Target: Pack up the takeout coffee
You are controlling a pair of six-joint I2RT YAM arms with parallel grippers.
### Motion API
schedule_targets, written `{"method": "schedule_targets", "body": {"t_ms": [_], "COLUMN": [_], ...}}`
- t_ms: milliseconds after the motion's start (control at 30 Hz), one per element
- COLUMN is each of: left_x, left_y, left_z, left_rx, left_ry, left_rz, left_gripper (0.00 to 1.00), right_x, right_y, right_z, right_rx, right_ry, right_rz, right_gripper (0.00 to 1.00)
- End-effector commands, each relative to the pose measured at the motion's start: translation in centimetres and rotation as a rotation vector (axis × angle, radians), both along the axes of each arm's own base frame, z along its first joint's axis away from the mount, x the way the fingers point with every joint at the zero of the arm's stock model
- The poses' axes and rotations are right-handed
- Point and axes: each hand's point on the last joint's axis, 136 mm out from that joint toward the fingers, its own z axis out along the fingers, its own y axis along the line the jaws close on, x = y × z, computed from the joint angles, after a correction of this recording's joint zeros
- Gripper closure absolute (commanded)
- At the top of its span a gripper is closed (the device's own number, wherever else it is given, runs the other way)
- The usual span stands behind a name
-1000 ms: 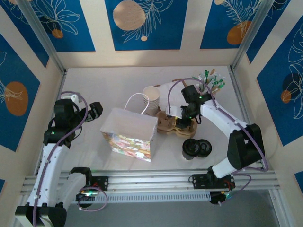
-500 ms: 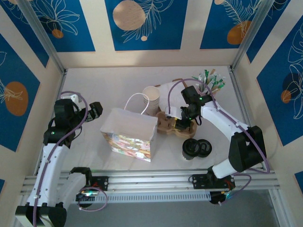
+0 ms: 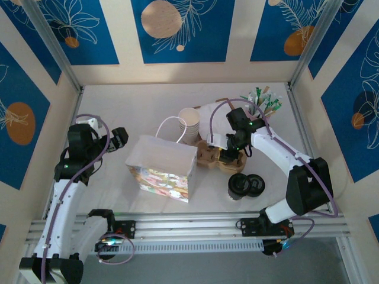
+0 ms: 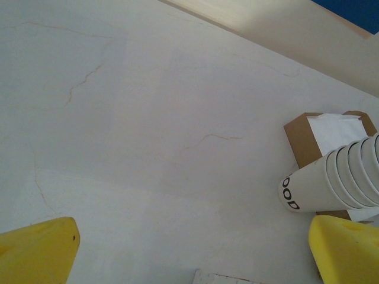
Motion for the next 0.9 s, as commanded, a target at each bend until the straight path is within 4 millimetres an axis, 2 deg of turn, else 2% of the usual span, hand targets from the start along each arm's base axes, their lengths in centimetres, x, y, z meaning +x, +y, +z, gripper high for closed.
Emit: {"method": "schedule_targets", "body": {"t_ms": [0,133,200,267,333,400,500,633,733,833,867], "left_x": [-0.1,0.0,0.0,0.0,-0.1,0.0,0.0,0.0,0.0,0.0,0.0], "left_y": [0.7,0.7,0.8,0.8,0.8,0.8,0.8,0.8,0.8,0.8,0.8], "left_z": [-0.7,-0.7,-0.7,-0.7,-0.7,-0.8,-0.8,-0.8,-0.8,-0.8,-0.8], "left_rx": [0.015,0.013,0.011,0.010,0.010,0.011,0.011,0.011,0.010,0.010,0.010], "left_ry": [0.021,0.023,0.022,0.023,0.022,0.025,0.025,0.025,0.025,0.025,0.025], "left_rz": [0.024,0.026,0.026,0.028,0.028,0.028,0.028,0.028,0.028,0.028,0.028], "left_gripper": [0.01,0.01,0.01,0.01,0.01,0.01,0.01,0.01,0.01,0.01,0.01], "right_x": [0.2,-0.1,-0.5,-0.3,-0.2,-0.2,0.1,-0.3,-0.3,-0.7,-0.7], "right_y": [0.5,0.9,0.7,-0.2,0.3,1.2,-0.3,1.5,-0.2,1.7,1.7], "right_z": [2.5,3.4,2.6,0.9,1.0,2.1,0.2,2.3,0.0,2.2,2.3], "right_rx": [0.063,0.110,0.078,-0.031,-0.018,0.058,-0.086,0.072,-0.107,0.069,0.071], "right_ry": [-0.046,-0.067,-0.061,-0.071,-0.070,-0.055,-0.061,-0.052,-0.076,-0.081,-0.077], "right_rz": [-0.006,-0.011,0.007,0.022,0.023,0.016,0.035,0.025,0.061,0.057,0.051], "right_gripper": [0.59,0.58,0.58,0.58,0.58,0.56,0.56,0.54,0.56,0.56,0.56]}}
